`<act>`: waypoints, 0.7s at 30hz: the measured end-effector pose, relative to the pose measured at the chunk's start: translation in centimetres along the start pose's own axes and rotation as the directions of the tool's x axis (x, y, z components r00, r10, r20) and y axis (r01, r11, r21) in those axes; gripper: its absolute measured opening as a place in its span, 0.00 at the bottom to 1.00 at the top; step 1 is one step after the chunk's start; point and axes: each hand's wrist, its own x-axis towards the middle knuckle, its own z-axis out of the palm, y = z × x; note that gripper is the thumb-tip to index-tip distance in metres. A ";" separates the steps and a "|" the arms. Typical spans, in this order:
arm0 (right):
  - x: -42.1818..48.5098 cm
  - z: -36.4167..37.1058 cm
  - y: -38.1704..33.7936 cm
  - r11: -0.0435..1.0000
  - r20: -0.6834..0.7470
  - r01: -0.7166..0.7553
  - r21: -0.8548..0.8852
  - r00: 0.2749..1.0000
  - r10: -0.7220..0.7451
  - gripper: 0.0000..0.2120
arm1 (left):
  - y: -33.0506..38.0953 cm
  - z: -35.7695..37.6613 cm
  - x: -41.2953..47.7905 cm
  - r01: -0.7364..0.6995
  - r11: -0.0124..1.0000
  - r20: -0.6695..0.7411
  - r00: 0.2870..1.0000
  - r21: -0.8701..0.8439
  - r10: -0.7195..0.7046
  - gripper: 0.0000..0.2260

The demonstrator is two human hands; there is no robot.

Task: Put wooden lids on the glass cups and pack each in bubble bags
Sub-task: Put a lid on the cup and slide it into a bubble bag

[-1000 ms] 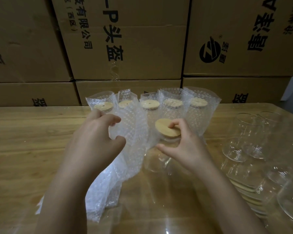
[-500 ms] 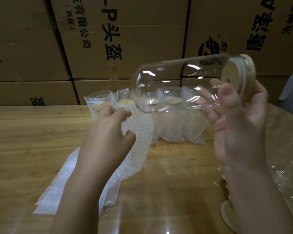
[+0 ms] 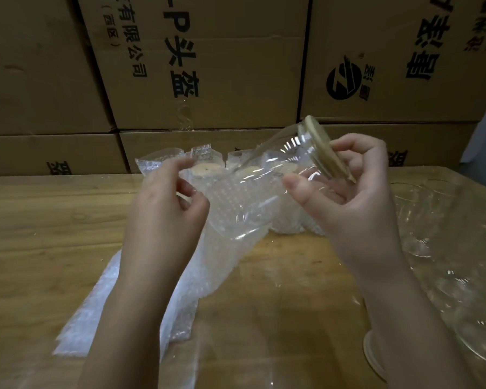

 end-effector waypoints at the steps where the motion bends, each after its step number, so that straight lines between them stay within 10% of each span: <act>1: -0.1 0.0 0.0 0.999 0.021 0.007 -0.047 1.000 -0.006 0.24 | 0.0 0.1 0.0 0.010 1.000 0.005 1.000 -0.018 -0.010 0.17; 11: -0.7 -0.8 -2.6 0.803 0.132 0.287 -0.522 0.957 -0.257 0.26 | 0.6 1.9 0.1 0.275 0.753 0.335 0.939 -0.598 -0.077 0.07; 21: -0.6 0.9 1.1 0.654 0.264 0.148 -0.742 0.961 0.082 0.23 | -0.9 2.9 0.6 0.385 0.736 0.394 0.902 -0.557 -0.174 0.08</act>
